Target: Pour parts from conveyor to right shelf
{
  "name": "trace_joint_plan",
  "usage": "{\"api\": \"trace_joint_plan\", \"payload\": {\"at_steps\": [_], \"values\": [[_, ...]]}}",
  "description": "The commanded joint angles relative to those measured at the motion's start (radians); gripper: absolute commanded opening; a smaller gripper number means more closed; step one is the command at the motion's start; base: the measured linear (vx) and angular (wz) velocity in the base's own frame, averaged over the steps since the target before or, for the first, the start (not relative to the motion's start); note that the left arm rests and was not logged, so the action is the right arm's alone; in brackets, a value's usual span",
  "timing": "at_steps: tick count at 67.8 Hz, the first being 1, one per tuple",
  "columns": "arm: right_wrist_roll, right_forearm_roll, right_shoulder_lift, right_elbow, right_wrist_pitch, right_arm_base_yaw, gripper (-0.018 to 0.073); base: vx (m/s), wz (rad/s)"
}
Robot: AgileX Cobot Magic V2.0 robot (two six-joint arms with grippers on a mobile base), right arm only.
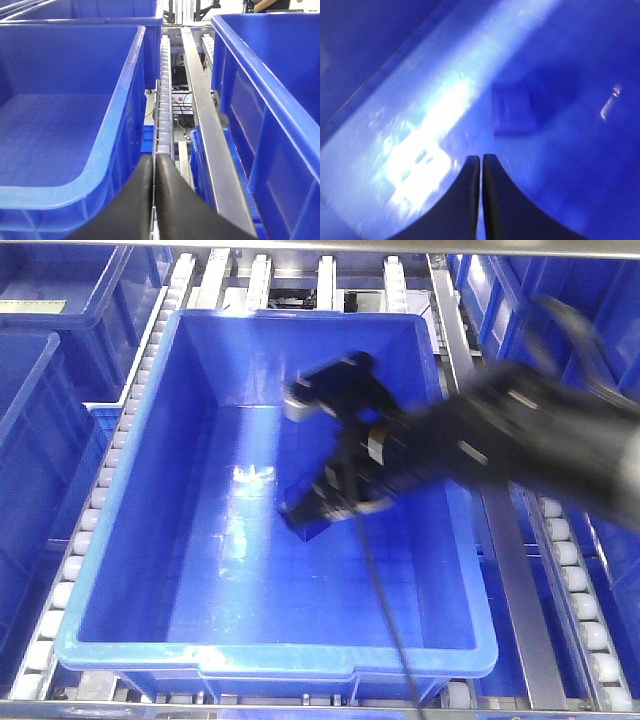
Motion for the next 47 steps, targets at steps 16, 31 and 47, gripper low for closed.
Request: {"api": "trace_joint_plan", "payload": {"at_steps": [16,31,47], "values": [[0.023,-0.002,-0.406,0.263,-0.136,-0.005,-0.0010,0.00,0.00],[0.026,0.023,-0.628,0.303,-0.031,-0.005,-0.0010,0.00,0.00],[0.034,0.061,-0.745,0.303,0.299,-0.005,-0.0010,0.00,0.00]]}}
